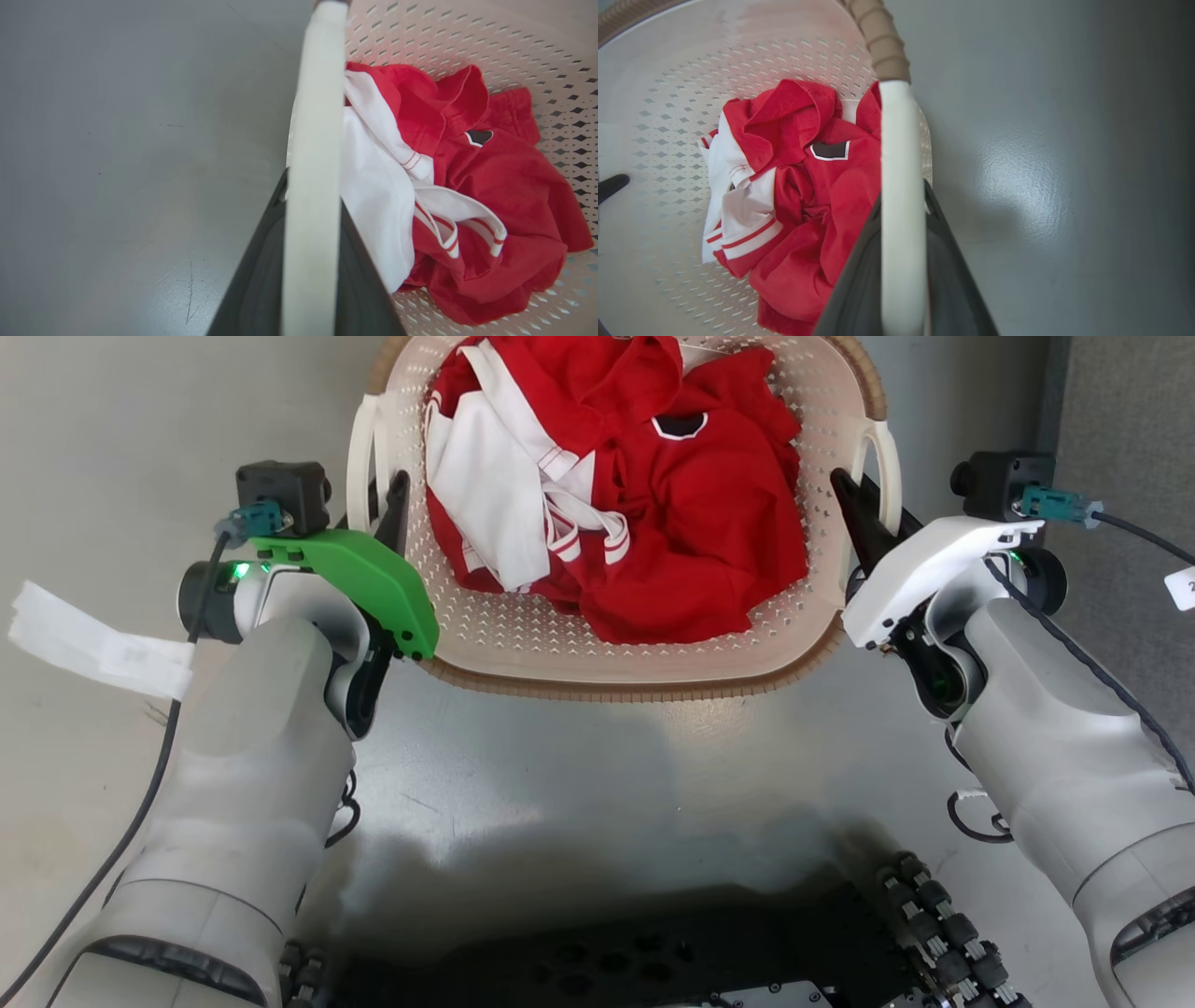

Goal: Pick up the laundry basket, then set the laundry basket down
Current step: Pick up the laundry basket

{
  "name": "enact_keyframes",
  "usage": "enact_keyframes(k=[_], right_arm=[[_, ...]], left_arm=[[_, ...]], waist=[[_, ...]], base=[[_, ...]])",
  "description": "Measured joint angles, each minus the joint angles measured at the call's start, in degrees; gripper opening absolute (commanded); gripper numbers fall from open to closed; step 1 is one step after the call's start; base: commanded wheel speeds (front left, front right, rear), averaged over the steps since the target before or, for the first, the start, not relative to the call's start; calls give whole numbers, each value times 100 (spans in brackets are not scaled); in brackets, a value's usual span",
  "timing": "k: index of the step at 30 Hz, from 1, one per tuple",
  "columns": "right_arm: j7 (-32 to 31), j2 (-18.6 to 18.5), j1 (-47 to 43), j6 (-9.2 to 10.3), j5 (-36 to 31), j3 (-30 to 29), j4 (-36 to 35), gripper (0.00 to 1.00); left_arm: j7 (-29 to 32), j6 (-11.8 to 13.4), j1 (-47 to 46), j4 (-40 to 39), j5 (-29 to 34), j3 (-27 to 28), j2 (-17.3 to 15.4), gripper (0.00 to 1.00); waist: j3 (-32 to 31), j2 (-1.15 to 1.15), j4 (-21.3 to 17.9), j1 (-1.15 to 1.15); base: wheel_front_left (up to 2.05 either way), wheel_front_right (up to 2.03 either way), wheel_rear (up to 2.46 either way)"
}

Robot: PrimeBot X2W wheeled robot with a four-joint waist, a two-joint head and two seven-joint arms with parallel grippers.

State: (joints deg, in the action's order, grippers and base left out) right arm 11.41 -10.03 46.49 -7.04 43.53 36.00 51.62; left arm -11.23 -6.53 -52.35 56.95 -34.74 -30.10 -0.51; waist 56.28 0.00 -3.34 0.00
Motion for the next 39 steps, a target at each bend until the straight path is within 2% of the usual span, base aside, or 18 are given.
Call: enact_keyframes(k=[11, 21, 39], right_arm=[[68, -29, -8, 0, 253, 308, 174, 0], [31, 15, -328, 0, 544, 636, 352, 0], [-994, 41, -621, 7, 1102, 1246, 498, 0]], left_arm=[[-19, -10, 55, 214, -346, -324, 11, 0], [109, -53, 533, 399, -772, -569, 13, 0], [916, -58, 1187, 637, -1523, -869, 11, 0]], waist=[[-414, 0, 3, 0], [-1023, 0, 13, 0], [-2381, 0, 45, -1]], base=[[0, 0, 0], [0, 0, 0], [0, 0, 0]])
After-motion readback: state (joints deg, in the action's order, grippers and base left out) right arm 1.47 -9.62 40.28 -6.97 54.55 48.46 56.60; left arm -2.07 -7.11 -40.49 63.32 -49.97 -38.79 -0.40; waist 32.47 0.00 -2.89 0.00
